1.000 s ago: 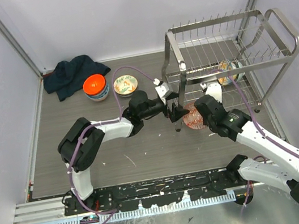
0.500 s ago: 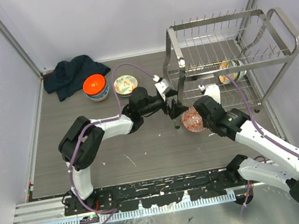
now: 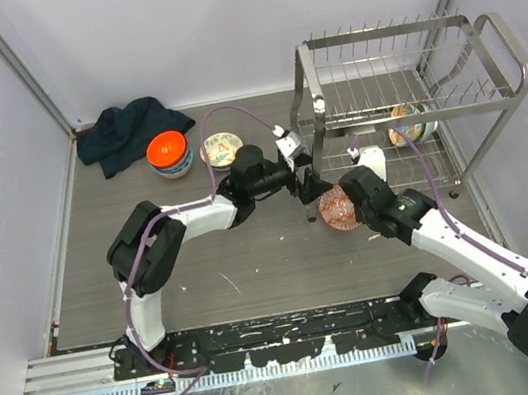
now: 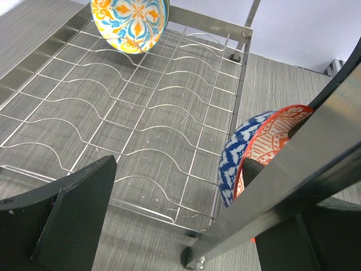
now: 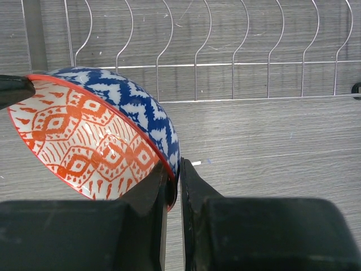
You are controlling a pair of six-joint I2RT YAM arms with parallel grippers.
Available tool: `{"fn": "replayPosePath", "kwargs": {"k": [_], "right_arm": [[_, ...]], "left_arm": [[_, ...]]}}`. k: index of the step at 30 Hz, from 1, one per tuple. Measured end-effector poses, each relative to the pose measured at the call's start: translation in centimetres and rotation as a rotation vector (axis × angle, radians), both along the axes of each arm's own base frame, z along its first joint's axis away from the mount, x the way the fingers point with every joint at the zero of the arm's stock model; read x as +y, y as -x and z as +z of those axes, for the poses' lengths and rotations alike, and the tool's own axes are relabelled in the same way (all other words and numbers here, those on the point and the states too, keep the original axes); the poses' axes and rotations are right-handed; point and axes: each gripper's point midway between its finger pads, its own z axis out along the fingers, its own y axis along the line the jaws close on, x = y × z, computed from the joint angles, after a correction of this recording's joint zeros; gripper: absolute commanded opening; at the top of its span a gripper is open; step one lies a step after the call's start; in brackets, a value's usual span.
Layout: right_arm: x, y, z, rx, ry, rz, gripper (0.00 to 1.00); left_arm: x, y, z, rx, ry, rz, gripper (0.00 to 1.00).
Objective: Unload the bowls from the dish rack
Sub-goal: Adjust the dish rack at the center of the board.
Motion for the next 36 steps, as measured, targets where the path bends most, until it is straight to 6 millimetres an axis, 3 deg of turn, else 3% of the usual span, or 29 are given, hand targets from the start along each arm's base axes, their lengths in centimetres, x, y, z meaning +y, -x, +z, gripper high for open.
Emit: {"fn": "replayPosePath", "kwargs": {"k": [15,29,36], "right_arm": [[0.6,-1.0,-0.1,-0.003,0.007,0.011,0.01],[2.0,-4.1,0.1,-0.032,-0.003,-0.016,0.01],[2.1,-4.0,0.2,-0.032,-0.013,-0.010,0.01]], "left_arm": [[0.4,-1.2,0.0,0.028,-0.037,0.021,0.98],[1.5,-4.8,-0.1,0.088,-0.069,0.062,0.98],[1.9,-4.7,-0.9,0.109,-0.067,0.077,0.98]]}}
